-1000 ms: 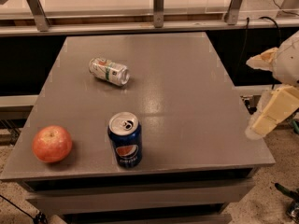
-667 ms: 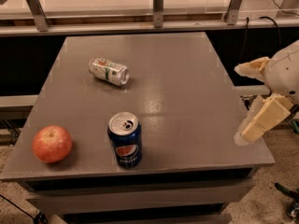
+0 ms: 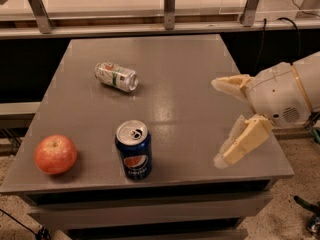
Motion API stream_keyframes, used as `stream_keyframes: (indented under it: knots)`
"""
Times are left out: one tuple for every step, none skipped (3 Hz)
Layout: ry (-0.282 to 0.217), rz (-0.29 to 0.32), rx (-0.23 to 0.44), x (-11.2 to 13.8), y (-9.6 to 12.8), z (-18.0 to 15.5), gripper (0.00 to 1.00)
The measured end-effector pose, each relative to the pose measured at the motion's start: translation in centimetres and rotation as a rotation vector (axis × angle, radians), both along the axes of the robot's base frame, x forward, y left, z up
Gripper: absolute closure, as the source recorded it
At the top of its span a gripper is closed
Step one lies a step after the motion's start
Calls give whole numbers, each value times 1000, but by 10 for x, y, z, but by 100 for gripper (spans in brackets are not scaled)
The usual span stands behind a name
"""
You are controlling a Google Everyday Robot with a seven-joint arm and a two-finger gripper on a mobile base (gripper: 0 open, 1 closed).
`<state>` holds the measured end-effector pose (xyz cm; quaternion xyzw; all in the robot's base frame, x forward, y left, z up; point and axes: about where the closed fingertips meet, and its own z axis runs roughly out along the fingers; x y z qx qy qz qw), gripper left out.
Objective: Knock pepsi can over
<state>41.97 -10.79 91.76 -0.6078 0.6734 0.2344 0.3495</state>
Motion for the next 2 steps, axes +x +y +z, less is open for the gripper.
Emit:
stream_keyframes:
  knots:
    - [-10, 52, 58, -7, 28, -5, 0]
    - [-19, 84, 97, -11, 42, -6, 0]
